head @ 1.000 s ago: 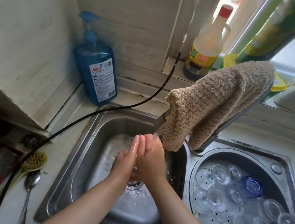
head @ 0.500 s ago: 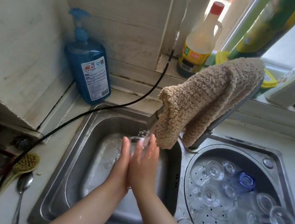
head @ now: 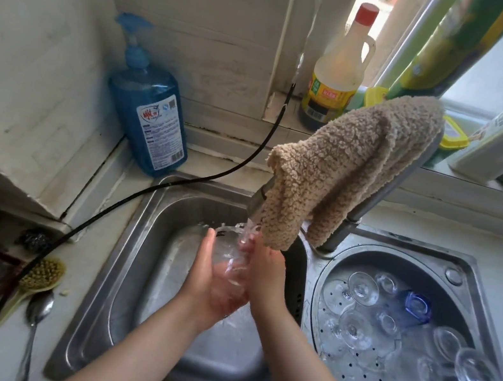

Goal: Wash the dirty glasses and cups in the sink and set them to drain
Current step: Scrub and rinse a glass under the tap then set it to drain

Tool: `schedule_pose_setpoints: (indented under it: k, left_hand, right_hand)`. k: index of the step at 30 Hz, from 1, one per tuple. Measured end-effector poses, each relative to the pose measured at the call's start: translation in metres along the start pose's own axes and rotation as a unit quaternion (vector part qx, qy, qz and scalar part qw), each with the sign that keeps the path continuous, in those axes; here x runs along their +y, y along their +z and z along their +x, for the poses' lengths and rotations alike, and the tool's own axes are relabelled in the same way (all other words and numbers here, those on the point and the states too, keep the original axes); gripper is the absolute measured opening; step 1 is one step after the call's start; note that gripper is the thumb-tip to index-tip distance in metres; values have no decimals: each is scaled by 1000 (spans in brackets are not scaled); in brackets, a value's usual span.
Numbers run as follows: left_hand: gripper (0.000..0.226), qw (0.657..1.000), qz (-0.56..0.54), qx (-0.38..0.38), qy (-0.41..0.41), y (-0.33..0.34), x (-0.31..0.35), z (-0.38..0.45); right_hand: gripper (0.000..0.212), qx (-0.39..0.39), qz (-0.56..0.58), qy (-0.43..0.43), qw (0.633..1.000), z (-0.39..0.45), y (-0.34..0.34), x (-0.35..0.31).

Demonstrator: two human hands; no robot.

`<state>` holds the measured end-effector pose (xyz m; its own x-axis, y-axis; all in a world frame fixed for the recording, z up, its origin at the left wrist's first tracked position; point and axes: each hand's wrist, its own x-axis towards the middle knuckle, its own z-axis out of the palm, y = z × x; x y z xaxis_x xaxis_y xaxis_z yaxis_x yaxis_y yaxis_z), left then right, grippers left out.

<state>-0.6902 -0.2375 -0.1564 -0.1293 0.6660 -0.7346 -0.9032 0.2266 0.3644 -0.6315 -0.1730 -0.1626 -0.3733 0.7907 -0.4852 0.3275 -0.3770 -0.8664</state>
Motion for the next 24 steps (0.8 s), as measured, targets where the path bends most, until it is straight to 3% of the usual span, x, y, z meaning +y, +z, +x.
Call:
schedule_pose_setpoints:
  k: [2, 6, 8, 10, 12, 16, 18, 20, 24]
  left_hand:
    - [74, 999, -50, -6, -20, -5, 1, -3]
    - [64, 995, -71, -46, -49, -15, 3, -7]
    - [65, 999, -8, -41, -1, -19, 2, -7]
    - [58, 986, 142, -24, 81, -17, 1, -10]
    - [44, 949, 276, -18, 152, -17, -1, -14]
    - [83, 829, 485, 43, 276, -31, -2, -2]
    - [81, 776, 538, 93, 316, -33, 2, -3]
    - [76, 749, 555, 120, 342, -34, 10, -5]
    - [81, 677, 642, 97, 348, -40, 23, -1]
  right_hand:
    - [36, -13, -5, -8, 1000, -2, -6, -8]
    - [56, -13, -118, -182, 976, -19, -13, -8]
    - [55, -21, -115, -192, 974, -10, -16, -8]
    - [53, -15, -137, -191, 972, 1, -20, -6]
    - [55, -11, -172, -211, 962, 4, -22, -7]
    - [49, -56, -225, -180, 956, -3, -18, -13]
    - [37, -100, -260, -186, 942, -9, -15, -16]
    - [28, -163, -297, -244, 909, -18, -17, -20]
    - [49, -298, -355, -247, 851, -26, -32, -18]
